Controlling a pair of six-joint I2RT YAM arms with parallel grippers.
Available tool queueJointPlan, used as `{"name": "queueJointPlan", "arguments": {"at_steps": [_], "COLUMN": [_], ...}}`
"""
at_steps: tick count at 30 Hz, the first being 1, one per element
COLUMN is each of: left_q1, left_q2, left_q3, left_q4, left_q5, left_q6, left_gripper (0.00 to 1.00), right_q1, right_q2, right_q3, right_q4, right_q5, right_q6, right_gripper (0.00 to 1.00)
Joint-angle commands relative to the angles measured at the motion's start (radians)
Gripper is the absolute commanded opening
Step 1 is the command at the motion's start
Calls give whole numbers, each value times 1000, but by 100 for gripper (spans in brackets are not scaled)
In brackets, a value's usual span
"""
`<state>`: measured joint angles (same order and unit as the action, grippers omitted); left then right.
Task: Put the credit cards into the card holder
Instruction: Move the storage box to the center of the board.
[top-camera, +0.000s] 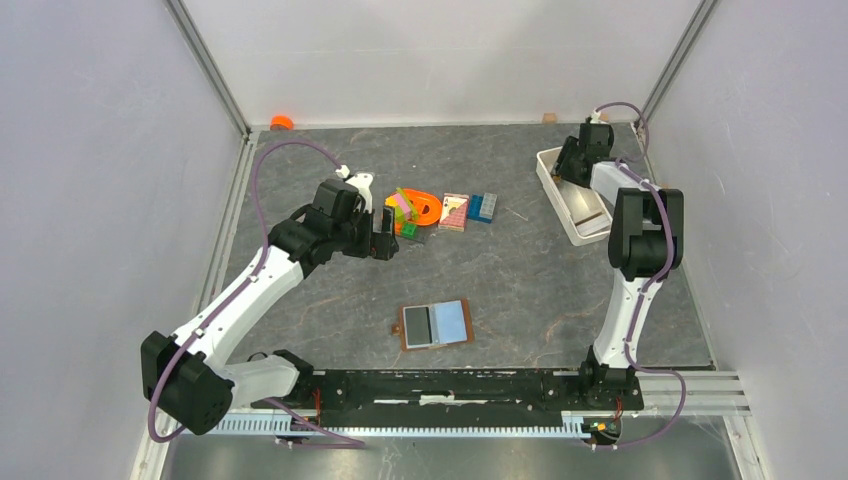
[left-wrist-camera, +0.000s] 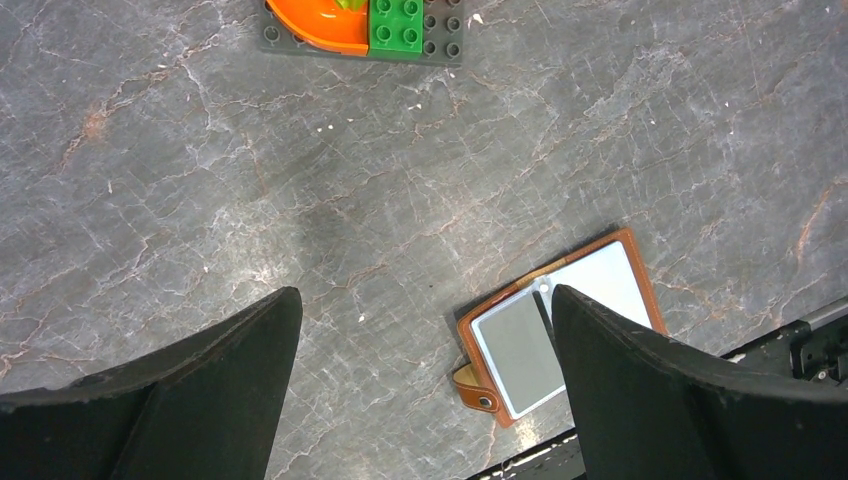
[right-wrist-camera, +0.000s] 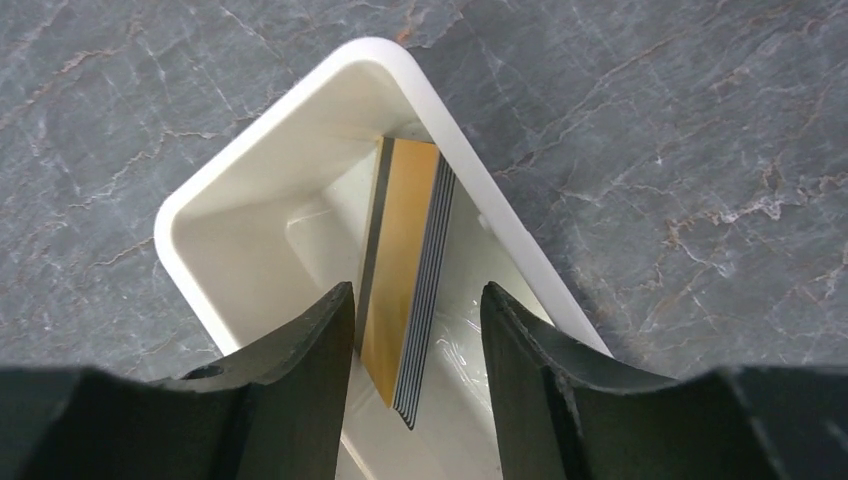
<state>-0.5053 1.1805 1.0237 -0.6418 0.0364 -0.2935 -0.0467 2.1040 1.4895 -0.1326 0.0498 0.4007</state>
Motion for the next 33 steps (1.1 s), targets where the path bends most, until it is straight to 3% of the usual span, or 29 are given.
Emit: {"name": "queueJointPlan", "arguments": {"at_steps": [1, 19, 27, 33], "left_q1": [5, 4, 5, 4], "left_q2": [-2, -24, -28, -32], "left_q3": [-4, -10, -12, -28], "left_q4": [12, 12, 12, 25], "left_q5": [21, 42, 41, 55], "left_q6": [46, 44, 44, 41], "left_gripper": [100, 100, 100, 100], "right_q1": [-2, -2, -2, -2], "right_q2": [-16, -91, -64, -193], "right_q3": [20, -26, 1, -100], "right_q4": [-4, -8, -3, -3], "right_q5": [41, 129, 52, 24], "right_q6": [17, 17, -56, -96], "right_gripper": [52, 40, 47, 54]}}
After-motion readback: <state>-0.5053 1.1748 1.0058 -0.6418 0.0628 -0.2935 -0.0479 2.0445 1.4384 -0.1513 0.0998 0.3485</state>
